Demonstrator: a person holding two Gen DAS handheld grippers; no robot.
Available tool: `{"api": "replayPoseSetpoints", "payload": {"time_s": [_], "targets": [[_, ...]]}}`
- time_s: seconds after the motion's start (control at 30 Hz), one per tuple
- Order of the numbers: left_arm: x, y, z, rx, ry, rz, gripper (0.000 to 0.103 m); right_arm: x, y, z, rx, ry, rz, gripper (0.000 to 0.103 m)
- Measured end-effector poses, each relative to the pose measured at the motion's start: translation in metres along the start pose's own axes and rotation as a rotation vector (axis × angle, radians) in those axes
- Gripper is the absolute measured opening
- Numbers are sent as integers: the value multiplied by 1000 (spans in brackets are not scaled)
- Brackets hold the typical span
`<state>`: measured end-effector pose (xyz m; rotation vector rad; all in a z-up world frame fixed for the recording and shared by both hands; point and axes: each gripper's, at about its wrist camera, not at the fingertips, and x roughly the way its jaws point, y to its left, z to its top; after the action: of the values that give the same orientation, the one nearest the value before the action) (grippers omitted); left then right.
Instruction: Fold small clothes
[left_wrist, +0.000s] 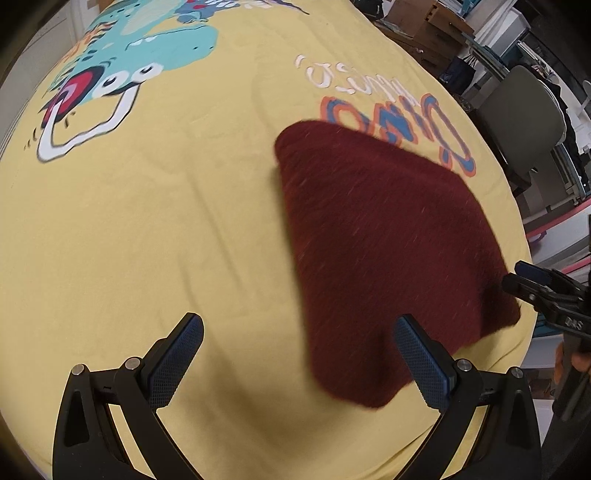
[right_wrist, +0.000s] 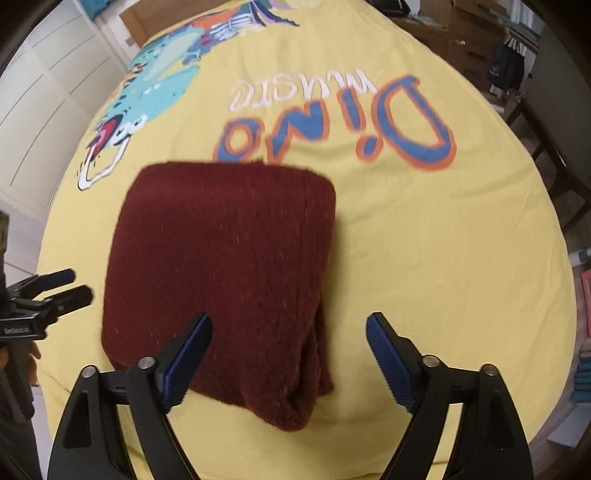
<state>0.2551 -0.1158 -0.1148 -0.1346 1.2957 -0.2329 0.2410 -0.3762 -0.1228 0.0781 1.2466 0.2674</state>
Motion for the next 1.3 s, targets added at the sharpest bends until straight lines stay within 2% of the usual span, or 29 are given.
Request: {"api": "replayPoseSetpoints", "payload": {"time_s": [0.03, 0.17, 0.3, 0.4, 0.5, 0.57, 0.63, 0.8, 0.9, 0.93, 0.97, 1.0, 1.07, 1.17, 1.23, 1.3], "targets": [[3, -6, 7, 0, 2, -5, 102, 1, 1, 4, -7, 2, -3, 102], [19, -26, 31, 4, 23, -11, 102, 18, 2, 17, -5, 20, -3, 103], [47, -41, 43, 12, 61, 56, 102, 45, 4, 19, 8, 72, 12, 103], [68, -42, 41, 13, 111, 68, 102, 63, 0, 13, 23, 101, 26, 103], [83, -33, 34, -12, 118, 66, 102, 82, 3, 3, -13, 134, 12, 103], [91, -26, 28, -26, 123, 57, 103, 88, 3, -1, -9, 127, 31, 103], [96, -21, 25, -24, 107, 47, 103, 94, -2, -4, 32, 123, 71, 102], [95, -28, 16, 18, 60, 83, 103, 104, -8, -9, 60, 106, 120, 102], [96, -29, 15, 30, 53, 93, 103, 108, -10, -8, 109, 137, 176, 90], [96, -28, 15, 29, 52, 88, 103, 107, -8, -8, 109, 137, 197, 79], [97, -28, 15, 25, 50, 81, 102, 106, -7, -8, 107, 135, 215, 75], [98, -27, 15, 18, 51, 66, 98, 104, -5, -8, 102, 135, 215, 73], [99, -23, 14, -8, 55, 10, 89, 102, 0, -7, 91, 136, 207, 62], [96, -26, 14, 10, 43, 2, 81, 95, 5, -7, 99, 123, 215, 48], [93, -27, 15, 13, 32, -17, 64, 89, 9, -9, 97, 108, 196, 45], [86, -30, 16, 34, 18, -25, 54, 80, 15, -9, 86, 87, 172, 42]]}}
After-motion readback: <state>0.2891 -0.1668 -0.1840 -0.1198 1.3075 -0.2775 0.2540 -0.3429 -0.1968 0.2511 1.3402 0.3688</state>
